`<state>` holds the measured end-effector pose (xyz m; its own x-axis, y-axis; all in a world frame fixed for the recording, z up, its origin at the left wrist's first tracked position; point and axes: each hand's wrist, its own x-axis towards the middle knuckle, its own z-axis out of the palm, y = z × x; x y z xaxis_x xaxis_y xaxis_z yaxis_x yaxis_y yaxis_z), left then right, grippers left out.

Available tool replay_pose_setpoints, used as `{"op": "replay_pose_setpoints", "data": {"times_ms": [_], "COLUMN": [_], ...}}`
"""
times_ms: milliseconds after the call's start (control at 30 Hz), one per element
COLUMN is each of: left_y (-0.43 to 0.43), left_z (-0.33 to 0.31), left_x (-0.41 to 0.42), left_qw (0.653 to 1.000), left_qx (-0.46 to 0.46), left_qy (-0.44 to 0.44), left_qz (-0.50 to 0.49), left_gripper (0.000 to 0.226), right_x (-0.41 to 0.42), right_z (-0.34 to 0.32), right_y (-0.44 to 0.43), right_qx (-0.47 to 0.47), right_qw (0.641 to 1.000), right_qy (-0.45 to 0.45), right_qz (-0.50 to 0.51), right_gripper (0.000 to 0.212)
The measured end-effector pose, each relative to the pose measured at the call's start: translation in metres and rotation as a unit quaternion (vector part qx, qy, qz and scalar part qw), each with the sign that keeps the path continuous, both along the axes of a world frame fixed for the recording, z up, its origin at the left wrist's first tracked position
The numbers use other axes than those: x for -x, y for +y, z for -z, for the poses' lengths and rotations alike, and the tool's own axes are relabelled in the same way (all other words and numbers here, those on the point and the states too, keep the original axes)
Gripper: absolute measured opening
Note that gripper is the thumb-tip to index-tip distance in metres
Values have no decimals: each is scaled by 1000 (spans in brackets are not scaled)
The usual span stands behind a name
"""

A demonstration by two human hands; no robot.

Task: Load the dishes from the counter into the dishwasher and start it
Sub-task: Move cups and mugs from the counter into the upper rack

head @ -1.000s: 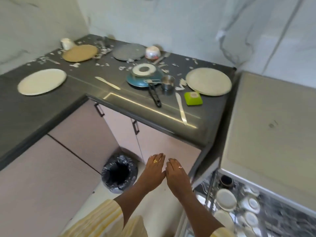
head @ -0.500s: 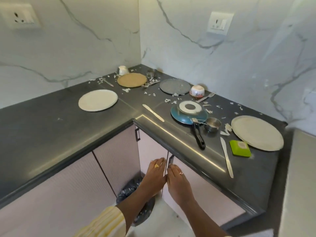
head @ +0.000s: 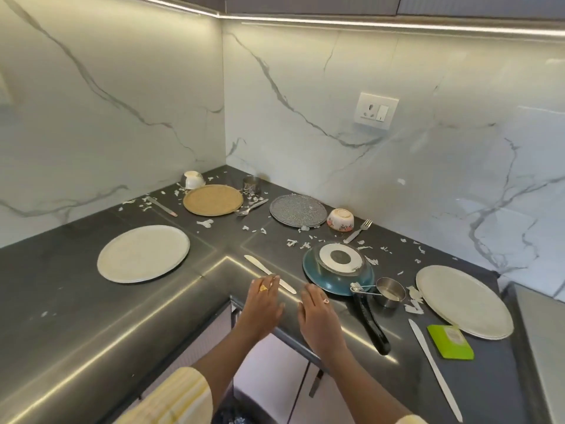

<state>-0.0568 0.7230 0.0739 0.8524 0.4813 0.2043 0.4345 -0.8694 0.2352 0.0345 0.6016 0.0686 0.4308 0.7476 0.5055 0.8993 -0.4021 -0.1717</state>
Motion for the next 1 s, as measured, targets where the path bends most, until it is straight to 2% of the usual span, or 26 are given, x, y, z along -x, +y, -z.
{"op": "replay_pose_setpoints", "data": {"times_ms": [100, 167, 300, 500, 633, 700, 833, 933, 1000], "left_y": [30, 48, 88, 146, 171, 182, 202, 212, 220], "left_z": [1, 2, 3, 1, -3, -2, 4, 10, 16], "left_x": [-25, -45, -84, -137, -163, -170, -177, -177, -174], "left_qw": [999, 999, 997, 986, 986, 987, 986, 987, 986], "left_qx": [14, 10, 39, 67, 73, 70, 71, 74, 75], "left_qy": [45, 42, 54, 98, 84, 79, 66, 77, 86], "left_qz": [14, 17, -42, -114, -121, -123, -134, -123, -123], "left_gripper": [58, 62, 68, 72, 66, 63, 60, 58, 57], "right_x": [-31, -61, -135, -241, -308, -333, -371, -385, -385], "right_z": [-11, -15, -20, -31, -25, -22, -16, -5, 1], "right_y": [23, 41, 78, 126, 146, 155, 176, 186, 190], "right_qx": [-13, -8, -4, 55, 133, 137, 156, 169, 144], "right_qw": [999, 998, 994, 968, 951, 935, 896, 881, 878], "right_qy": [10, 20, 60, 170, 174, 224, 335, 377, 392], "right_qz": [33, 53, 88, 178, 219, 239, 245, 230, 235], "right_gripper": [33, 33, 31, 50, 58, 65, 93, 105, 107]}}
